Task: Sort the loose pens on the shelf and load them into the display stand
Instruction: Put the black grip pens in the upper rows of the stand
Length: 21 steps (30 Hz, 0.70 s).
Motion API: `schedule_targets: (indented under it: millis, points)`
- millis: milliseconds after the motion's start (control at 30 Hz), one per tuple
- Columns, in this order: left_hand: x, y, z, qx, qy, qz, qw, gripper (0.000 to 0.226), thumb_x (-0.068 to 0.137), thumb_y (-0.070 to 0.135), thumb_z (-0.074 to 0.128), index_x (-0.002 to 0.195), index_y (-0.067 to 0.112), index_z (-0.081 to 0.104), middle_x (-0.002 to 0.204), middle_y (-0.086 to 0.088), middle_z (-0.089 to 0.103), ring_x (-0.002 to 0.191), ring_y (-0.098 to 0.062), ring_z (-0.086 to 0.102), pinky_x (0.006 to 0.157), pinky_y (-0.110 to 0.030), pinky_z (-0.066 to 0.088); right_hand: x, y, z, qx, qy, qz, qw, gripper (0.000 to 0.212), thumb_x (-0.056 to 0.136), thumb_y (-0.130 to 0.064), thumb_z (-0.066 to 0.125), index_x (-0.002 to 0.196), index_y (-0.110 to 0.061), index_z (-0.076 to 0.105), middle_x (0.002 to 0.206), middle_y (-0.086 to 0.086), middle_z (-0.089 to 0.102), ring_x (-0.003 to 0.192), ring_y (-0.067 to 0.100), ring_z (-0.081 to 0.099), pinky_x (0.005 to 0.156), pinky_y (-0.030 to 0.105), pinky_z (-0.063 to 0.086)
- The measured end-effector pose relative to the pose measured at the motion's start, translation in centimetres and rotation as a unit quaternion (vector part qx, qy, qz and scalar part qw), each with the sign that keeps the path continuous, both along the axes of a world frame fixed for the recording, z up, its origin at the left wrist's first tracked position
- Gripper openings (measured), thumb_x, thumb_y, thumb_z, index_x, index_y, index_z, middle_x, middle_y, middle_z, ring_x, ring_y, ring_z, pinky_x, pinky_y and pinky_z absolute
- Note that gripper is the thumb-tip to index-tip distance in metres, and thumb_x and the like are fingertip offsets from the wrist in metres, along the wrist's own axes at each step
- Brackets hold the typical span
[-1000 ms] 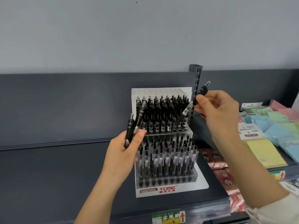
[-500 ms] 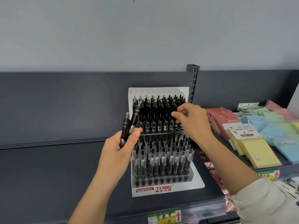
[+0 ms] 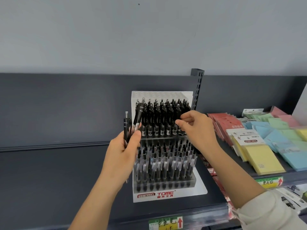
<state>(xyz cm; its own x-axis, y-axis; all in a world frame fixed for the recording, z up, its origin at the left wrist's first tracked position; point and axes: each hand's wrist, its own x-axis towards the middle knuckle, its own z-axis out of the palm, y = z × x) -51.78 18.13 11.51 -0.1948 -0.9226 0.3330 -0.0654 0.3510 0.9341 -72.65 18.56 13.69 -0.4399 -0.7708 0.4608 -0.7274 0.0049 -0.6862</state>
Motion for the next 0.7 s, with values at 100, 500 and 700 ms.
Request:
schedule_targets:
  millis: [100, 500, 700]
  points:
    - [0.0, 0.2, -0.2, 0.001, -0.009, -0.017, 1.000, 0.029, 0.094, 0.028, 0.048, 0.085, 0.001, 0.054, 0.059, -0.003, 0.042, 0.055, -0.016, 0.038, 0.056, -0.032, 0.038, 0.7, 1.1, 0.1, -0.050, -0.024, -0.012, 0.998, 0.024, 0.085, -0.033, 0.067, 0.105, -0.021, 0.064, 0.082, -0.017, 0.061, 0.071, -0.002, 0.056, 0.064, 0.010, 0.041]
    - [-0.8, 1.1, 0.0, -0.084, -0.089, -0.040, 0.992, 0.027, 0.086, 0.028, 0.061, 0.093, 0.002, 0.061, 0.065, -0.023, 0.053, 0.049, -0.019, 0.049, 0.056, -0.037, 0.045, 6.5, 4.3, 1.1, -0.042, -0.182, 0.213, 0.959, 0.011, 0.081, -0.025, 0.070, 0.086, -0.023, 0.061, 0.080, -0.002, 0.066, 0.065, 0.007, 0.062, 0.054, 0.020, 0.050]
    - [-0.9, 1.1, -0.4, -0.122, -0.115, -0.026, 0.986, 0.011, 0.088, 0.029, 0.058, 0.094, 0.022, 0.064, 0.078, -0.006, 0.053, 0.064, -0.014, 0.050, 0.060, -0.022, 0.044, 6.7, 4.7, 0.8, -0.062, -0.264, 0.223, 0.936, 0.012, 0.083, -0.014, 0.068, 0.084, -0.004, 0.062, 0.067, -0.001, 0.065, 0.061, 0.007, 0.064, 0.055, 0.019, 0.052]
